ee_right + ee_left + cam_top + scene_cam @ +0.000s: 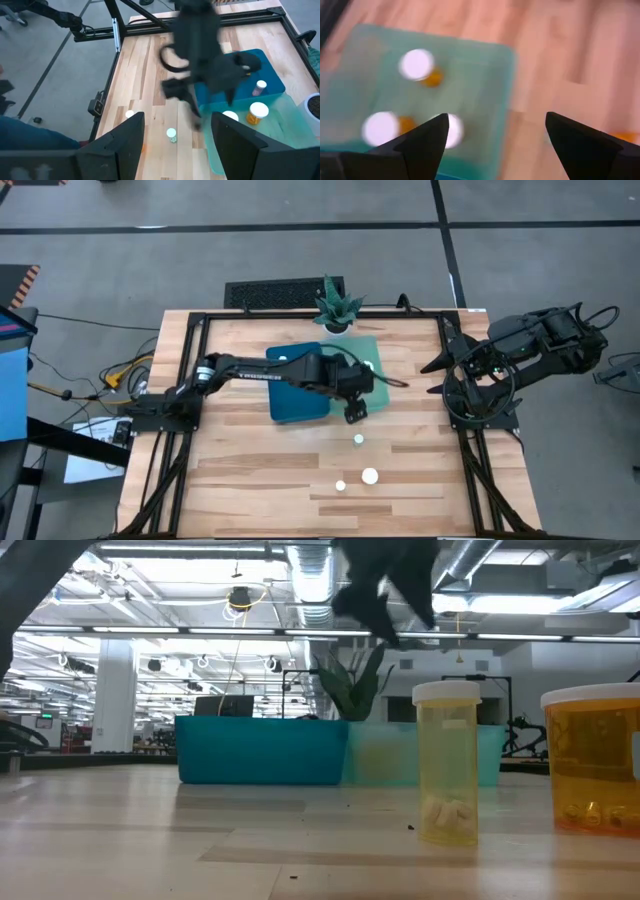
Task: Pick and place medicine bottles into bin by pill shape (circle, oval)
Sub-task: Put the small green tablet bottle into the blue bin
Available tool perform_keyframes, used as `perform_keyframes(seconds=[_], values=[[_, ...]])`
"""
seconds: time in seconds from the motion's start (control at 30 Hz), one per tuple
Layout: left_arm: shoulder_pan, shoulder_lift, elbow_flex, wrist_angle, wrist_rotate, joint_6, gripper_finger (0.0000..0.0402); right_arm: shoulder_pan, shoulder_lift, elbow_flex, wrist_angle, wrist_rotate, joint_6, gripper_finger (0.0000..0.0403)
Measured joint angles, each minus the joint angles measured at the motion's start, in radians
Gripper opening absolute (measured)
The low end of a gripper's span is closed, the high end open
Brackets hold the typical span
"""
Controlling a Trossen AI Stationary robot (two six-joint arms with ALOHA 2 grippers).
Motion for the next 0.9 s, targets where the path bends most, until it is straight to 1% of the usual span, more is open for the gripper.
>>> perform_keyframes(seconds=[0.1, 0.2, 0.3, 0.37, 0.5, 0.6, 0.7, 0.9], values=[[-0.066, 0.000, 0.024, 0.024, -0.014, 0.000, 0.0327, 0.000, 0.000, 0.000, 0.000, 0.000, 0.000, 0.0238], [-0.132, 0.000, 0.018, 0.075, -0.083, 0.018, 0.0327, 0.000, 0.000, 0.000, 0.000, 0.000, 0.000, 0.0238], [-0.181, -0.001, -0.048, 0.186, -0.153, 0.027, 0.0327, 0.000, 0.000, 0.000, 0.000, 0.000, -0.001, 0.0238], [-0.199, 0.001, -0.104, 0.236, -0.170, 0.016, 0.0327, 0.000, 0.000, 0.000, 0.000, 0.000, -0.001, 0.0238], [-0.209, 0.001, -0.228, 0.360, -0.170, -0.012, 0.0327, 0.000, 0.000, 0.000, -0.001, 0.000, -0.001, 0.0238], [-0.208, 0.003, -0.321, 0.463, -0.147, -0.015, 0.0327, 0.000, 0.000, 0.000, -0.001, 0.000, -0.001, 0.0238], [-0.207, 0.002, -0.389, 0.573, -0.126, -0.002, 0.0327, 0.000, 0.000, 0.000, -0.005, 0.000, 0.000, 0.0238], [-0.209, 0.002, -0.455, 0.617, -0.126, -0.005, 0.0327, 0.000, 0.000, 0.000, -0.018, 0.000, 0.007, 0.0238]])
